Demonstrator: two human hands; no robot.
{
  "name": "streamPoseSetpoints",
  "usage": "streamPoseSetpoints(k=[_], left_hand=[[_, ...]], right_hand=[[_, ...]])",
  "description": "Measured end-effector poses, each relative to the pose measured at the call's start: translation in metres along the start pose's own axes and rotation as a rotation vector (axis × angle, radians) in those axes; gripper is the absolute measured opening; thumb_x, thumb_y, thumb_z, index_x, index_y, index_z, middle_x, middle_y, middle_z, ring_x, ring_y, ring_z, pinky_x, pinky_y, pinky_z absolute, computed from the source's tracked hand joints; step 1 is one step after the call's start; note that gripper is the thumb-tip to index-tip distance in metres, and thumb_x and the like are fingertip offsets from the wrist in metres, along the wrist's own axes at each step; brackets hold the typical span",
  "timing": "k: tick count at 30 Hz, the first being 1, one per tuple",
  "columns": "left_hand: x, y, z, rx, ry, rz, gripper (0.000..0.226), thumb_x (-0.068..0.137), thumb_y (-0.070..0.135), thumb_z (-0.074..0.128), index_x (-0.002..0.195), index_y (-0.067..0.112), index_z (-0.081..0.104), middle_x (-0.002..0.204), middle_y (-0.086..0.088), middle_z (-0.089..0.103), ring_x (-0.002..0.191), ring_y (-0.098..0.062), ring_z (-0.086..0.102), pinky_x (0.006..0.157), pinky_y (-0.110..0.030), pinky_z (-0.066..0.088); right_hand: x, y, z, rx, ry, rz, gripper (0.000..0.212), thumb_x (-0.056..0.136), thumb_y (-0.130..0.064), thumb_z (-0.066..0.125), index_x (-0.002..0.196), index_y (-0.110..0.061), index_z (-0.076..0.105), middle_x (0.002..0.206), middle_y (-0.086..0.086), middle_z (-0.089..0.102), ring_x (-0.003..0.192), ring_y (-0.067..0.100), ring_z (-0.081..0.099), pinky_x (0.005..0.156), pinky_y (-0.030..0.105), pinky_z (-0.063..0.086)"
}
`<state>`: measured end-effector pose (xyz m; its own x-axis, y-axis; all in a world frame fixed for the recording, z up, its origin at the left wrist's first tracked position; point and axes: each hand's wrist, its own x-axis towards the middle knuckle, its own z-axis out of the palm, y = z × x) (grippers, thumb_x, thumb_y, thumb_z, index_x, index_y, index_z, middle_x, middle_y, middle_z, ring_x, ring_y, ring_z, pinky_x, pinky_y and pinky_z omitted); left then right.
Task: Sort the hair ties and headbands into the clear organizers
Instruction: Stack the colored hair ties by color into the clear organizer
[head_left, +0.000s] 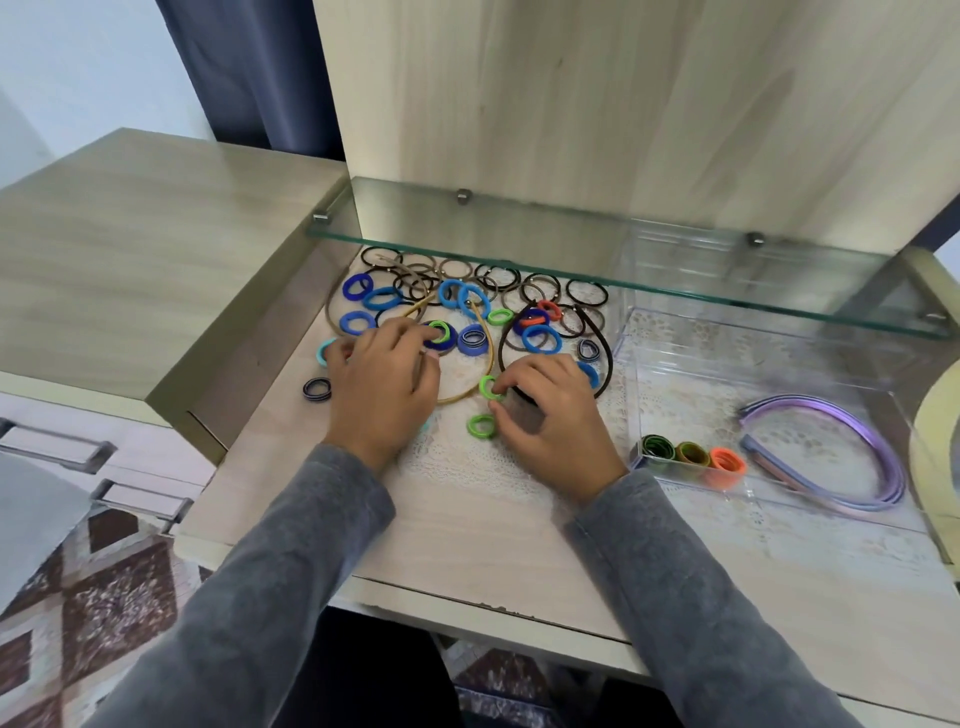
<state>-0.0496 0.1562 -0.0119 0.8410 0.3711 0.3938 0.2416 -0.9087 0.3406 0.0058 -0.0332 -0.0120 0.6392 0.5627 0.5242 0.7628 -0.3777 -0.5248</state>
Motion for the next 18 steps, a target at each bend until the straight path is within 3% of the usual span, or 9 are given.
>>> streamPoseSetpoints(k=[7,12,18], left_hand=[[0.0095,-0.0007,0.0075,0.07,-0.001,0.004,0.035,0.095,0.036,0.037,0.115,0.028,0.064,0.125,0.01,0.059,0.113,-0.015,0.05,0.1,-0.041,0.022],[0.0095,0.0001,0.0085,0.113,-0.061,0.011,0.046,0.093,0.042,0.032,0.121,0.025,0.064,0.133,0.009,0.055,0.121,-0.016,0.048,0.103,-0.043,0.021],[0.0111,-0.0008,0.0097,0.119,-0.132,-0.013,0.055,0.093,0.047,0.028,0.134,0.025,0.057,0.146,0.008,0.047,0.133,-0.016,0.038,0.107,-0.046,0.023]], right_hand=[[0.0001,-0.0065,-0.0064,0.038,-0.075,0.04,0.02,0.076,-0.027,0.069,0.092,-0.022,0.057,0.092,-0.019,0.053,0.096,0.01,0.045,0.086,0.032,0.036],[-0.0002,-0.0052,-0.0058,0.011,-0.164,0.014,0.026,0.076,-0.033,0.062,0.1,-0.025,0.06,0.094,-0.018,0.057,0.098,0.01,0.044,0.085,0.034,0.038],[-0.0004,-0.0056,-0.0054,-0.042,-0.199,-0.023,0.023,0.074,-0.031,0.067,0.096,-0.024,0.063,0.094,-0.017,0.059,0.099,0.009,0.043,0.084,0.033,0.035]])
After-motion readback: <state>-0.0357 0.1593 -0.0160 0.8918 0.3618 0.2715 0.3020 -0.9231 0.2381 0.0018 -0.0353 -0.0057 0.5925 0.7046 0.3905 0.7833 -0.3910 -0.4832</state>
